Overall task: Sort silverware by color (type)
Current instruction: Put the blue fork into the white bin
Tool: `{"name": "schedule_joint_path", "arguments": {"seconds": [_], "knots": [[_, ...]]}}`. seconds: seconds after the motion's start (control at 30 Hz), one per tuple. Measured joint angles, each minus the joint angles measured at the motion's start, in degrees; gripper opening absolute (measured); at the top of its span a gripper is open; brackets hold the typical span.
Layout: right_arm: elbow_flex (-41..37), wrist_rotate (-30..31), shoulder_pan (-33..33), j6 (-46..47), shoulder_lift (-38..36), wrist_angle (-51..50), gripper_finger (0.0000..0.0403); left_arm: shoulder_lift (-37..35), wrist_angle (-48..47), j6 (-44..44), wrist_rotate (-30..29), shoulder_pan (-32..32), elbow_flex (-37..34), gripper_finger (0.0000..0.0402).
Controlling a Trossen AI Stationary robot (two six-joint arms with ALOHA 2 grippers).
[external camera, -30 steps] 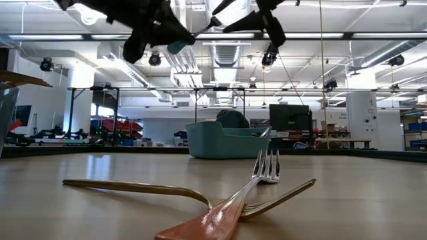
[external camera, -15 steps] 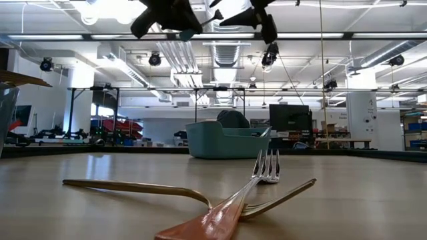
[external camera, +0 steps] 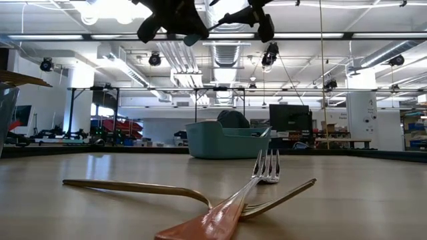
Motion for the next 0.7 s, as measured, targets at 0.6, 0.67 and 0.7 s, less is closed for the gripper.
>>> {"name": "schedule_joint_path", "arguments": {"seconds": [0.6, 0.67, 0.7], "knots": [[0.0, -0.5, -0.4, 0.0, 0.0, 0.0, 0.0159, 0.1, 1.7, 2.8, -3.4, 0.0, 0.2, 0.0000], [0.0, -0.5, -0.4, 0.0, 0.0, 0.0, 0.0160, 0.1, 2.8, 3.7, -3.5, 0.0, 0.2, 0.0000], [0.0, -0.5, -0.4, 0.0, 0.0, 0.0, 0.0159, 0.1, 3.4, 3.9, -3.4, 0.0, 0.2, 0.0000]]}}
